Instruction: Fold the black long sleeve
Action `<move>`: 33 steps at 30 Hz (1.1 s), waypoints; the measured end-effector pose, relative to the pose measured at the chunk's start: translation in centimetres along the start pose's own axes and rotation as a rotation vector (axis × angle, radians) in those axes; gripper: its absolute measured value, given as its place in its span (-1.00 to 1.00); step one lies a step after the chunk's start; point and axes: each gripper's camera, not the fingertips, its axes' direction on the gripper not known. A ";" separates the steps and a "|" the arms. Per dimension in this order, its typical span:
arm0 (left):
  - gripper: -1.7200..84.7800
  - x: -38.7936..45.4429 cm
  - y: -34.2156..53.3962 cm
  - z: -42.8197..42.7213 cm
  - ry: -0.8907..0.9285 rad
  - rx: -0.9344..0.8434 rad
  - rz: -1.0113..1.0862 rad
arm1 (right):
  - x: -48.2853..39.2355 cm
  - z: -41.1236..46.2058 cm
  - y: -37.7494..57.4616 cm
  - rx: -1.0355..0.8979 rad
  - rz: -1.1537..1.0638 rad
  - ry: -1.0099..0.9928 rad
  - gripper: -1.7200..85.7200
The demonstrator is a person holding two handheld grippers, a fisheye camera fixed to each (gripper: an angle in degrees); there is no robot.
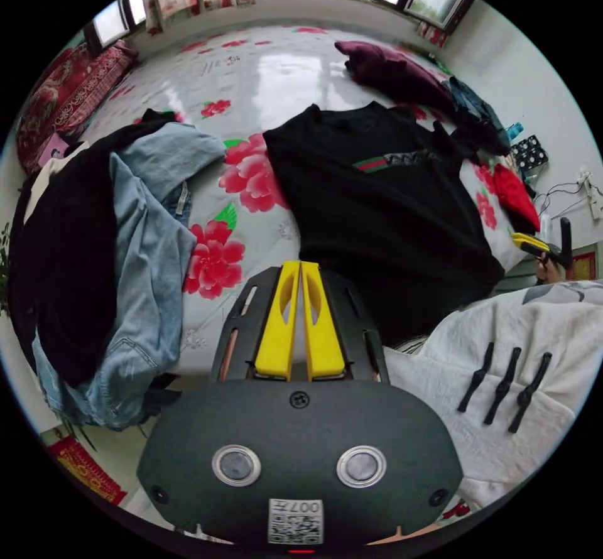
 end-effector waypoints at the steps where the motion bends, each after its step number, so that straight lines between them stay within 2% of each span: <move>1: -0.98 0.2 0.0 -0.1 0.007 0.009 -0.003 | 0.5 0.1 -1.0 -0.002 -0.012 -0.010 -0.84; 4: -0.98 1.5 -0.3 0.7 0.026 0.037 -0.015 | 0.2 2.4 -2.5 -0.091 -0.090 0.022 -0.84; 8: -0.98 3.0 -2.0 3.6 0.075 -0.008 -0.013 | -0.8 5.4 -3.6 -0.201 -0.167 -0.013 -0.86; 10: -0.98 3.7 -2.9 4.8 0.062 -0.039 0.010 | -2.0 7.0 -3.7 -0.259 -0.228 0.039 -0.89; 14: -0.98 5.1 -3.9 8.5 -0.021 -0.172 0.087 | -2.5 7.5 -4.1 -0.253 -0.254 0.131 -0.93; 17: -0.98 5.3 -4.1 8.7 -0.034 -0.173 0.108 | -2.0 6.2 -4.9 -0.261 -0.283 0.204 -0.95; 22: -0.98 4.5 -3.9 8.7 -0.004 -0.180 0.077 | 2.1 2.5 -5.9 -0.170 -0.170 0.129 -0.96; 26: -0.98 3.9 -3.8 8.7 0.018 -0.194 0.042 | 2.3 0.5 -7.8 -0.102 -0.212 0.024 -0.94; 30: -0.98 3.6 -3.4 8.6 0.020 -0.197 0.038 | 1.0 4.5 -10.6 -0.257 -0.330 -0.079 -0.95; 31: -0.98 3.6 -3.3 8.5 0.020 -0.197 0.037 | 0.6 6.0 -10.8 -0.320 -0.360 -0.033 -0.95; 33: -0.98 3.4 -2.9 8.4 0.024 -0.197 0.024 | 0.7 5.4 -11.3 -0.303 -0.395 -0.018 -0.96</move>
